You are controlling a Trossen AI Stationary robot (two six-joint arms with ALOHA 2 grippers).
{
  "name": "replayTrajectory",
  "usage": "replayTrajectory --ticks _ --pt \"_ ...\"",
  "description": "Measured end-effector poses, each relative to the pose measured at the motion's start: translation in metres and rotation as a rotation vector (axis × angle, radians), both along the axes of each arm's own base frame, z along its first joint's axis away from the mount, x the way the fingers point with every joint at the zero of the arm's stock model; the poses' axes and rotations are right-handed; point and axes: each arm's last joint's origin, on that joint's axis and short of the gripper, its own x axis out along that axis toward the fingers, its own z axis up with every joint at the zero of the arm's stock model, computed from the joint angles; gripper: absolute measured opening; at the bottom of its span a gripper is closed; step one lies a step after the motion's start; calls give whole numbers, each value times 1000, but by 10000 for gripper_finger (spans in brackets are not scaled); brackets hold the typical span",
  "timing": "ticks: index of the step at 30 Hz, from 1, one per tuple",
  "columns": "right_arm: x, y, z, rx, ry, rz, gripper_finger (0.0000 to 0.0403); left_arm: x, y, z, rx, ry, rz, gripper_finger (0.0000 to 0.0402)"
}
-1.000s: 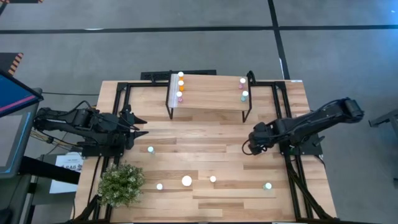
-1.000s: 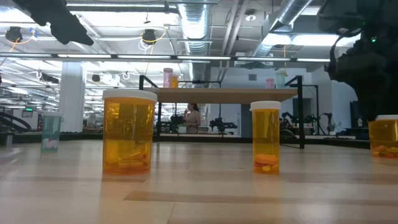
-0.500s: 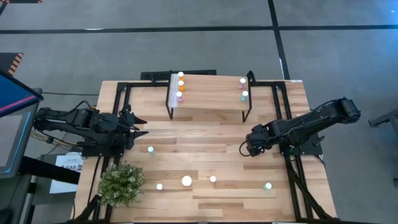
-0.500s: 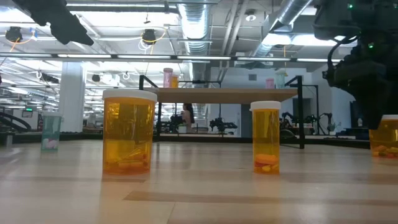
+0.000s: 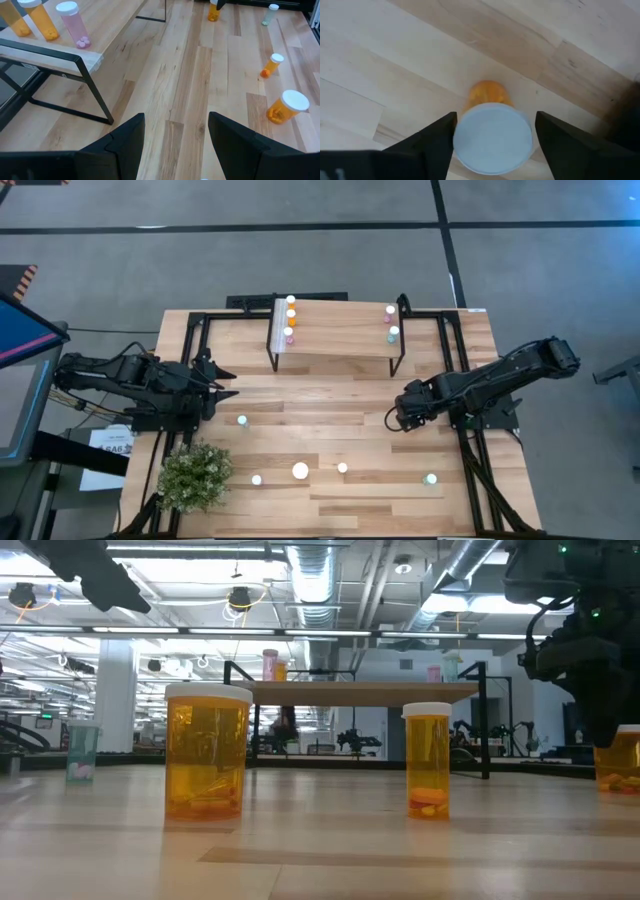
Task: Pick and place medicine bottles onto shelf by color
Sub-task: Put the top large orange pill bottle on the shelf
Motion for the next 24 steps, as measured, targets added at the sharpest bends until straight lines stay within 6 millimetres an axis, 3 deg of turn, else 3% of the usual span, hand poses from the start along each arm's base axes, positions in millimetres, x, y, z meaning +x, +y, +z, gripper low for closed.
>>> replayTrajectory --ticks 24 --pt "0 0 0 -1 1 0 281 0 0 0 0 0 0 206"
